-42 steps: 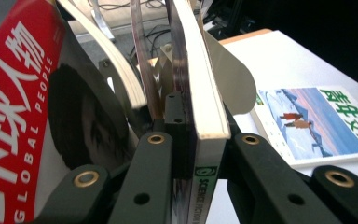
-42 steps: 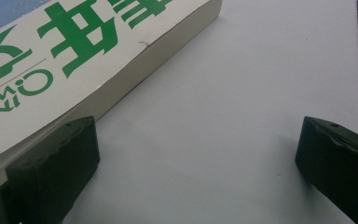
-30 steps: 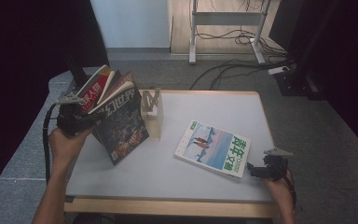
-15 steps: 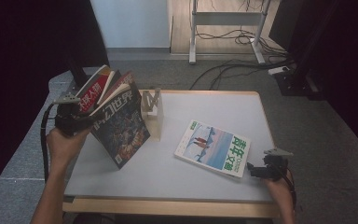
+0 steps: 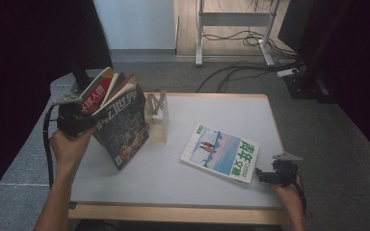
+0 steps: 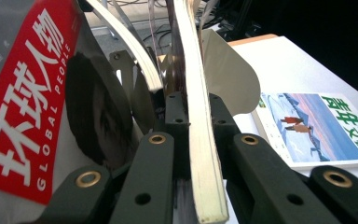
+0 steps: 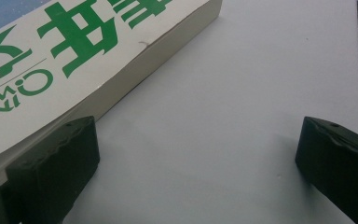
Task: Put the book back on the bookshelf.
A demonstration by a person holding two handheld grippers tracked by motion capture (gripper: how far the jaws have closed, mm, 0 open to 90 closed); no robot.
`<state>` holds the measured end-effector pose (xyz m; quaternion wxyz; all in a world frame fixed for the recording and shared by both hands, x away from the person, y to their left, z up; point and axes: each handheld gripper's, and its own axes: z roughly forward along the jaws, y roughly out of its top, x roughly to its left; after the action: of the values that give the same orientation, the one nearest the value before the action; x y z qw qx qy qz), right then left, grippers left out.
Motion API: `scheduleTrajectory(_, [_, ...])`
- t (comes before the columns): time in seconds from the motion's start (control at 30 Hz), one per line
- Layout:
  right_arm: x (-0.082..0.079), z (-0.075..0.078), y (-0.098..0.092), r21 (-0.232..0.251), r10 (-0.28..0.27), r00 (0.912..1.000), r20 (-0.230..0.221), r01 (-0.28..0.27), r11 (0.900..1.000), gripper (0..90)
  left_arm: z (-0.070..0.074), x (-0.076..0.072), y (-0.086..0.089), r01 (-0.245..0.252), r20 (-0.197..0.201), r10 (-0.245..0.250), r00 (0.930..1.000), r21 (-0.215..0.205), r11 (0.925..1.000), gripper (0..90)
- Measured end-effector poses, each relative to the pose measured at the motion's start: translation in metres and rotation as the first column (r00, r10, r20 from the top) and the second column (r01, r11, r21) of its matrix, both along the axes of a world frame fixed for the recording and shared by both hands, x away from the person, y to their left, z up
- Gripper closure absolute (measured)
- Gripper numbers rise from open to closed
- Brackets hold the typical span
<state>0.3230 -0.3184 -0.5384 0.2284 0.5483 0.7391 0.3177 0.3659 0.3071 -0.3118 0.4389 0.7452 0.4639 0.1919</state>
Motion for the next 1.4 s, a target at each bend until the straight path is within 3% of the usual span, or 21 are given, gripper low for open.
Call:
scheduleTrajectory(0.33, [0.000, 0.000, 0.000, 0.001, -0.001, 1.0000, 0.001, 0.001, 1.000, 0.0, 0.006, 0.009, -0.005, -0.033, 0.028, 0.033, 0.9991, -0.018, 0.9993, 82.7])
scheduleTrajectory(0.63, [0.000, 0.000, 0.000, 0.001, -0.001, 1.0000, -0.001, 0.001, 1.000, 0.0, 0.014, 0.014, -0.010, -0.047, 0.047, 0.047, 0.9978, -0.005, 0.9989, 82.7])
scheduleTrajectory(1.03, [0.000, 0.000, 0.000, 0.000, 0.000, 1.0000, 0.000, 0.000, 1.000, 0.0, 0.030, 0.010, -0.006, -0.059, 0.078, 0.060, 0.9951, -0.014, 0.9981, 82.7])
scheduleTrajectory(1.4, [0.000, 0.000, 0.000, 0.001, -0.001, 1.0000, 0.000, 0.001, 1.000, 0.0, 0.029, 0.022, -0.023, -0.052, 0.084, 0.052, 0.9951, -0.007, 0.9986, 82.7])
